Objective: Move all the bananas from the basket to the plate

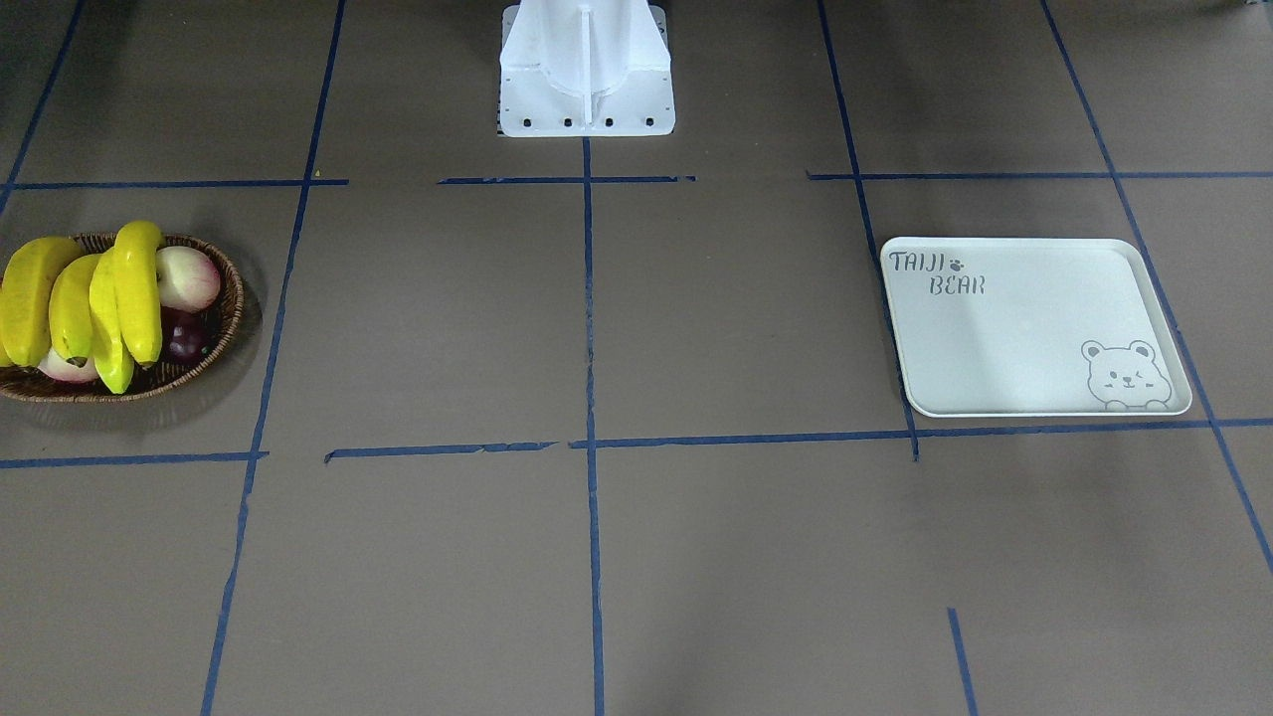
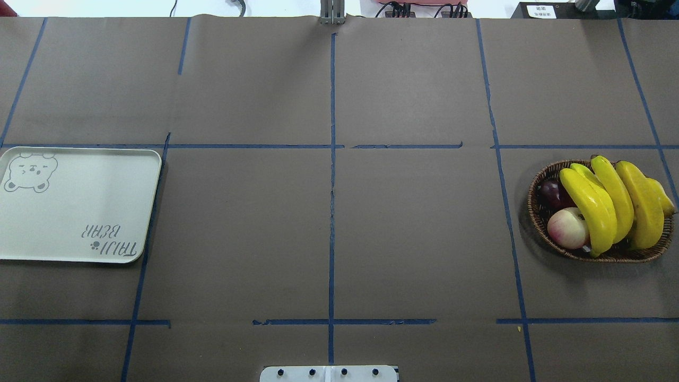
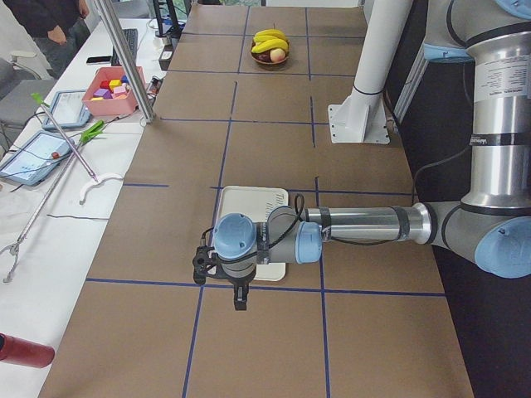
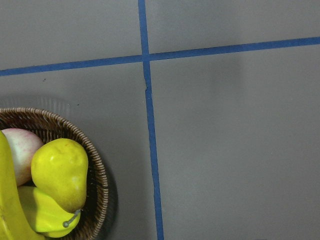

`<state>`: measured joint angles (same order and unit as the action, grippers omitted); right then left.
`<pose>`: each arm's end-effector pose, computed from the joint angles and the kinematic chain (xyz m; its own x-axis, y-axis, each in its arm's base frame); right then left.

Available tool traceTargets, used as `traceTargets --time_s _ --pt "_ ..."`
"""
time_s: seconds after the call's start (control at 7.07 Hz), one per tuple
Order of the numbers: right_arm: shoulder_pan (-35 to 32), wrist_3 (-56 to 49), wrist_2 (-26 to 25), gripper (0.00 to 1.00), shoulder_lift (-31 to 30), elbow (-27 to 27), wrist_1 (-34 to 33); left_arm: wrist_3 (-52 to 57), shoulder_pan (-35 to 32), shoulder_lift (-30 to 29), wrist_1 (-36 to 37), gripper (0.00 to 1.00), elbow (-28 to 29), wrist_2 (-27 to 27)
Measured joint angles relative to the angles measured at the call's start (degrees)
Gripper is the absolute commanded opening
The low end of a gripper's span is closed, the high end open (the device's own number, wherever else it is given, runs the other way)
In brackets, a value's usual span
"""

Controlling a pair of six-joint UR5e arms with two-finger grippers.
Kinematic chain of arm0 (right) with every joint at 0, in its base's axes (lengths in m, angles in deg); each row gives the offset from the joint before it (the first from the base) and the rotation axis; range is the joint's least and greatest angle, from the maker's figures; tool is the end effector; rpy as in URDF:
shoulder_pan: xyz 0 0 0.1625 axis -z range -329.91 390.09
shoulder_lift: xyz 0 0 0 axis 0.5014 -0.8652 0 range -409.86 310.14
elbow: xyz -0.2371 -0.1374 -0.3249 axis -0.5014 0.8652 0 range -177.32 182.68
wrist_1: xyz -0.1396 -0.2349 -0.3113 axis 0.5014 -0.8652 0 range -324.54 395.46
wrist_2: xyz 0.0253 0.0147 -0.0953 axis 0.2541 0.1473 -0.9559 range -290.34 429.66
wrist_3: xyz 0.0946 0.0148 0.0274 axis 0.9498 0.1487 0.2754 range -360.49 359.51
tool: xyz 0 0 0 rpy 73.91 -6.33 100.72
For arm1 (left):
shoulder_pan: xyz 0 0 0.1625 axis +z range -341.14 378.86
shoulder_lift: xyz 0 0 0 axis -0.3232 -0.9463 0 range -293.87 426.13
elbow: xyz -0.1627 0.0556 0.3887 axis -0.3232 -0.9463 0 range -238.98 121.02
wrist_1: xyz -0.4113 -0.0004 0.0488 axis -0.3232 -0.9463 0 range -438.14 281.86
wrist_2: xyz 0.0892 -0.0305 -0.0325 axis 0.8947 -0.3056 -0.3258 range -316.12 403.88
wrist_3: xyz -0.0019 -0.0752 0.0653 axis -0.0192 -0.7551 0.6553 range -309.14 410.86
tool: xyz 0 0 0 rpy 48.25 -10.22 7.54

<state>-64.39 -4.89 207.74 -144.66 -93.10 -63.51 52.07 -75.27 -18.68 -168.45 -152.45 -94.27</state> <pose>0.0938 -0.4400 0.6591 0.6620 0.0791 0.7453 -0.0266 0.9963 -0.0821 -0.0914 -0.4462 0.6664 0.6655 -0.0452 -0.7450 0.0580 0.9983 -0.0088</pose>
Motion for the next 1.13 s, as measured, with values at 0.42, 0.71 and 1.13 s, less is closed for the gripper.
traceTargets --time_s 0.42,0.71,1.13 --pt "0.0 0.0 0.0 1.0 0.8 -0.1 0.0 0.0 0.1 -0.1 -0.5 1.0 0.0 0.0" --pt "0.0 0.0 0.0 1.0 0.8 0.0 -0.1 -0.1 0.1 -0.1 -0.6 1.0 0.0 0.0" --pt "0.0 0.0 0.0 1.0 0.8 -0.1 0.0 -0.2 0.1 -0.1 -0.7 1.0 -0.1 0.0"
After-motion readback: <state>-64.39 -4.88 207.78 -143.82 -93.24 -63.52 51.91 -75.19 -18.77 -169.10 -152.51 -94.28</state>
